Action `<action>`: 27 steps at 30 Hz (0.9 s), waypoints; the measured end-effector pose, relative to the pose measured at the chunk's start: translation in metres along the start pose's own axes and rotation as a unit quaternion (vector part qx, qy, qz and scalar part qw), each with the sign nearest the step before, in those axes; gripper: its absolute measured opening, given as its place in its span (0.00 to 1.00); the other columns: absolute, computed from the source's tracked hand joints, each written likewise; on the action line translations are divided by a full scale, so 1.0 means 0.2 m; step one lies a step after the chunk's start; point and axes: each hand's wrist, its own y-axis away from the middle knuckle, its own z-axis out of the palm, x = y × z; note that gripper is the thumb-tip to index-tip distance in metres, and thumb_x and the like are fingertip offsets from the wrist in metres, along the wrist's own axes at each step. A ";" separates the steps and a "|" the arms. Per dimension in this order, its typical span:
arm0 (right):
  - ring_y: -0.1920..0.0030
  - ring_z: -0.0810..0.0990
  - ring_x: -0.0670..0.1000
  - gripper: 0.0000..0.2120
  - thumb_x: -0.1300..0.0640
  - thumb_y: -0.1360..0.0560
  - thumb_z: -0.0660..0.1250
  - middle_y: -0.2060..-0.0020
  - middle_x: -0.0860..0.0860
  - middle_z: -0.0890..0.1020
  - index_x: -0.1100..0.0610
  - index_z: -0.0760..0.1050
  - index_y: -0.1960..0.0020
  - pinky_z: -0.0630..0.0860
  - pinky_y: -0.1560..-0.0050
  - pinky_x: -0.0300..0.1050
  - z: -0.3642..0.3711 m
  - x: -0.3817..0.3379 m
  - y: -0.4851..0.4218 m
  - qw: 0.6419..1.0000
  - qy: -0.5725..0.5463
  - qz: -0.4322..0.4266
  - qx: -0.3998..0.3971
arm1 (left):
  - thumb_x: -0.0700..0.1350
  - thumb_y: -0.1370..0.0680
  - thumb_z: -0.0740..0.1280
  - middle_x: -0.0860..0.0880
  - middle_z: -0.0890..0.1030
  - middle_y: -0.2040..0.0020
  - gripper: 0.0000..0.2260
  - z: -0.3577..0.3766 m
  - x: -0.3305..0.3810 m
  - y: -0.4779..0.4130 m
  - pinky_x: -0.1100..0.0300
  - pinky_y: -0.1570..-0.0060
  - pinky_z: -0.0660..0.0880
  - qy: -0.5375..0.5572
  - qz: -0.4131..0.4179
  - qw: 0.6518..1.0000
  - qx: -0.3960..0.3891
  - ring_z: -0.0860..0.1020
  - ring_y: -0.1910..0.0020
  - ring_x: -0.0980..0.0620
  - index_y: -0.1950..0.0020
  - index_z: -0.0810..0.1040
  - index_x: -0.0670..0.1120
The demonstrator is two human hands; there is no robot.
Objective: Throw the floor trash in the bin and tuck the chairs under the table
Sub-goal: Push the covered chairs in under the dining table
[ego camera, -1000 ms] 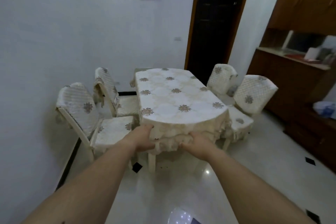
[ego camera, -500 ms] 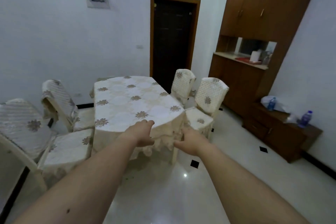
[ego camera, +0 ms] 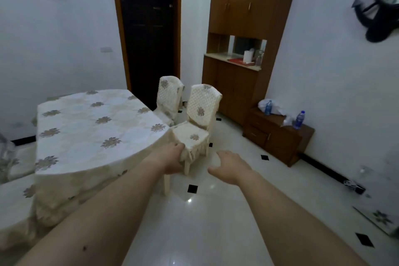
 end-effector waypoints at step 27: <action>0.23 0.61 0.58 0.41 0.35 0.24 0.60 0.21 0.54 0.62 0.53 0.54 0.18 0.64 0.26 0.56 -0.43 0.81 -1.44 0.996 0.032 0.076 0.018 | 0.52 0.27 0.71 0.46 0.72 0.29 0.34 -0.09 0.28 -1.83 0.46 0.35 0.73 -0.047 0.074 0.996 -0.017 0.71 0.31 0.45 0.23 0.63 0.50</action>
